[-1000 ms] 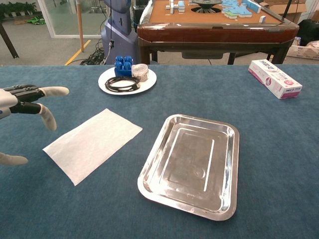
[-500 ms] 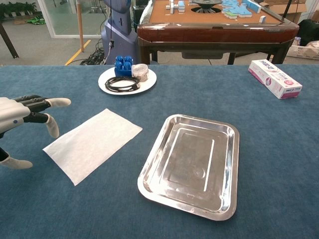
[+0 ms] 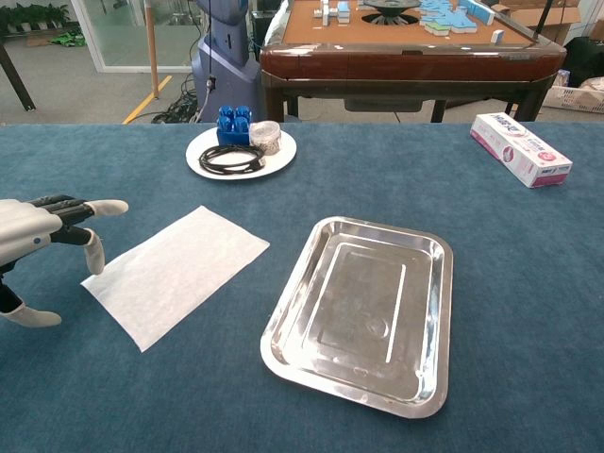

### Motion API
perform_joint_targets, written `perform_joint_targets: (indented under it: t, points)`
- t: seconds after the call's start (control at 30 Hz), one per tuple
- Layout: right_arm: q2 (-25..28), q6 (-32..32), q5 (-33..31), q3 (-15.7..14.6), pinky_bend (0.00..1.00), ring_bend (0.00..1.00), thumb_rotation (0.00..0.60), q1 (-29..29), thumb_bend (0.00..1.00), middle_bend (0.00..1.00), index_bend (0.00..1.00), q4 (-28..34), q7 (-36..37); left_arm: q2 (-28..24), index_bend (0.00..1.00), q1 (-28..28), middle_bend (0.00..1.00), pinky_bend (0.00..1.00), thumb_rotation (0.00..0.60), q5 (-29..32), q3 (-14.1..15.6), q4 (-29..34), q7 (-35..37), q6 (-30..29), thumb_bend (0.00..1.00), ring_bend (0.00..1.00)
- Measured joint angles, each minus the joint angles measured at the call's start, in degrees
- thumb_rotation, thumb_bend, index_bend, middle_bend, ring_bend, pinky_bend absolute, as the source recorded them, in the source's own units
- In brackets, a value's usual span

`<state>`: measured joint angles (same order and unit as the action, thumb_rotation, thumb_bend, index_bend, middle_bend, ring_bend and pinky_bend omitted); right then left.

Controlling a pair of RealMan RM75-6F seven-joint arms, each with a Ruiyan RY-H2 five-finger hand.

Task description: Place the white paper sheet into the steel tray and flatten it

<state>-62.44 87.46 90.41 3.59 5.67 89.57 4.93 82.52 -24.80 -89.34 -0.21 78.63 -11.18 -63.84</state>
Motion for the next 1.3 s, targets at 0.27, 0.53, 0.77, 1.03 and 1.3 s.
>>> perform_joint_targets:
  t: [0.27,0.53,0.77,1.03,1.3]
  points:
    - [-0.1,-0.2,0.0,0.0,0.01,0.14,0.6,0.1,0.0,0.23,0.34,0.0,-0.1,0.6,0.43,-0.2,0.0,0.01,0.6,1.2,0.1,0.0,0.2,0.3,0.22,0.0]
    - [0.1,-0.1,-0.1,0.0,0.0,0.14,0.6,0.0,0.0,0.23,0.34,0.1,0.0,1.0,0.44,-0.7,0.0,0.01,0.6,2.2,0.3,0.2,0.4,1.1,0.27,0.0]
    - [0.1,-0.1,-0.1,0.0,0.0,0.14,0.6,0.0,0.0,0.23,0.34,0.2,0.0,1.3,0.44,-1.0,0.0,0.01,0.6,2.5,0.6,0.2,-0.3,1.4,0.27,0.0]
    - [0.2,-0.4,-0.2,0.0,0.01,0.14,0.6,0.1,0.0,0.23,0.34,0.3,-0.1,2.0,0.41,-1.0,0.0,0.01,0.6,2.6,0.9,-0.2,0.1,1.2,0.26,0.0]
    - [0.3,-0.5,-0.4,0.0,0.01,0.14,0.6,0.1,0.0,0.23,0.34,0.4,-0.2,3.0,0.4,-1.2,0.0,0.01,0.6,2.6,1.0,-1.0,0.4,0.8,0.26,0.0]
